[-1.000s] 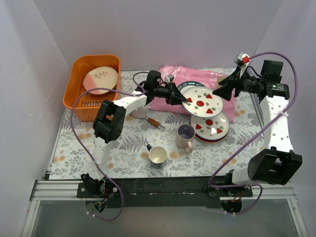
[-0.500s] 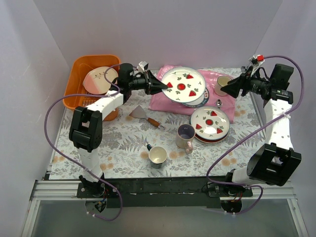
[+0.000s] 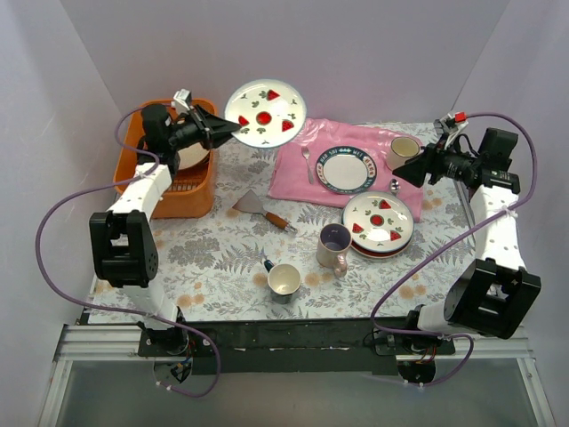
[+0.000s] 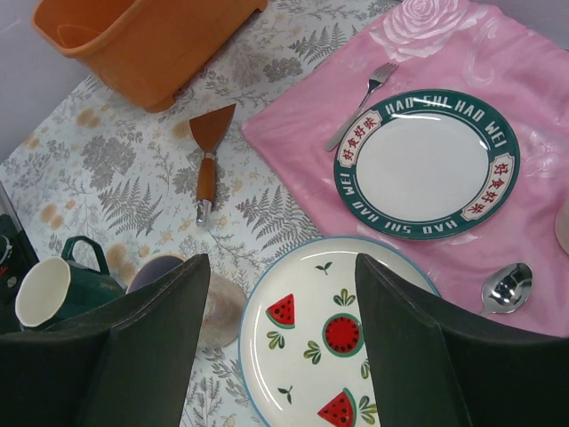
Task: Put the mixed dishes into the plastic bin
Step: Place the plate in the plastic bin.
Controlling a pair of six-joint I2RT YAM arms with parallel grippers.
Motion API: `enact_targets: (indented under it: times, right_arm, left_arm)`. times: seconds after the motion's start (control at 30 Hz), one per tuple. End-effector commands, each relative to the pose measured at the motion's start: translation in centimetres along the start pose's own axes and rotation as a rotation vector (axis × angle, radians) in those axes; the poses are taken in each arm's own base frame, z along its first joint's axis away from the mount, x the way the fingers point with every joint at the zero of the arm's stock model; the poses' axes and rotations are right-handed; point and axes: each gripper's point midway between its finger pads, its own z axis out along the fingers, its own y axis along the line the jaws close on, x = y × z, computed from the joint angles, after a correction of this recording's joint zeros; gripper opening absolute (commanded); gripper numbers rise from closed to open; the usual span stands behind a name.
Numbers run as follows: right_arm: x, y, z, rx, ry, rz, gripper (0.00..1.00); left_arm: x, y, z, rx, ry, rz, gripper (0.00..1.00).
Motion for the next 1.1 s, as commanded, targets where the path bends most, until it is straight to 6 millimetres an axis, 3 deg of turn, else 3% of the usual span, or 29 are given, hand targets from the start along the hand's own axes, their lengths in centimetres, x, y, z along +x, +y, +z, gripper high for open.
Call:
enact_targets:
  times: [0.0,0.17,0.43,0.73,1.07]
  right_arm:
    - [-0.5,0.5,-0.6,0.012,-0.02,-0.056,0.74]
    - [0.1,0.5,-0.5,0.011,-0.016,-0.049,0.74]
    - [0.4,0.5,-0.4,0.007,-0.012,-0.044,0.74]
    - [0.8,0.5,-0.4,0.006,-0.008,-0.042,0.74]
    - [0.9,0.4,-0.4,0.01,-0.003,-0.044,0.74]
  left_arm:
    - [-2.3,-5.8,-4.8,0.078,-0.119,0.151,0.0]
    - [-6.2,-5.6,-8.3,0.062,-0.283,0.135,0.0]
    - [-10.2,-4.4,-11.2,0.022,-0.46,0.094,0.0]
    - [-12.6,-2.7,-14.2,-0.022,-0.593,0.058,0.0]
    - [-14.0,0.0,-16.9,-0.072,-0.687,0.014,0.0]
